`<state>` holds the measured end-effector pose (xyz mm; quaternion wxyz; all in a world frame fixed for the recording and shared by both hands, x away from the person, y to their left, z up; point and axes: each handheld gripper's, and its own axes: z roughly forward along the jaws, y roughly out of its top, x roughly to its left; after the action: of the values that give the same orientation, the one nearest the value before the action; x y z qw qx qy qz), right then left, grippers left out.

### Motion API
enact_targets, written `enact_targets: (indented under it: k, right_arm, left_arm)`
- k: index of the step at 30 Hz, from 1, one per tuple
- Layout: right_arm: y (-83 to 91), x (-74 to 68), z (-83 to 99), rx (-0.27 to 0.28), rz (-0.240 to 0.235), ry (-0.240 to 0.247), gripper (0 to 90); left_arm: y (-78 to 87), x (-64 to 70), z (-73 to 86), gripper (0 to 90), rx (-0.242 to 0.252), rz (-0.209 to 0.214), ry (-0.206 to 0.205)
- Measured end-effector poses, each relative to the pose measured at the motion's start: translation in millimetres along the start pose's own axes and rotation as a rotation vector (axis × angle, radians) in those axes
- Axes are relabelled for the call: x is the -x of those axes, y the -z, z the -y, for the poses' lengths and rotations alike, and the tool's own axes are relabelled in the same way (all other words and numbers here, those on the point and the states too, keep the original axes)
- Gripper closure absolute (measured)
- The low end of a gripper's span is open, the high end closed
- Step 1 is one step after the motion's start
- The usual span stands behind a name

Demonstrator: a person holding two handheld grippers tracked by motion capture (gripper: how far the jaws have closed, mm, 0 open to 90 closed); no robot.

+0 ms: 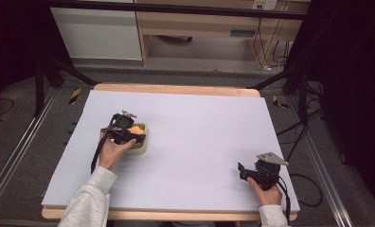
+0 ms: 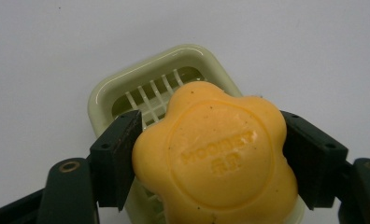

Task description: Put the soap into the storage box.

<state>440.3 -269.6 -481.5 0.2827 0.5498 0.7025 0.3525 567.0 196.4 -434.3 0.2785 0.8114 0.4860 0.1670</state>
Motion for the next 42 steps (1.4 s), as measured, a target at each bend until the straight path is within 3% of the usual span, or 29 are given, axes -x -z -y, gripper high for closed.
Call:
enact_targets:
  k: [30,39,42]
  right_arm:
    - [-1.3,-0.9,0.3,-0.008,-0.006,0.004,5.9]
    - [-1.6,-1.3,0.4,-0.010,-0.007,0.009,5.8]
    - [-1.4,-1.4,0.4,-0.010,-0.007,0.008,5.8]
  left_arm:
    - [-7.1,-2.8,8.7,26.4,0.022,0.001,0.014]
    - [-6.2,-1.2,10.1,26.0,0.018,-0.017,-0.009]
    - [-4.2,-1.2,9.7,21.4,0.025,-0.011,0.001]
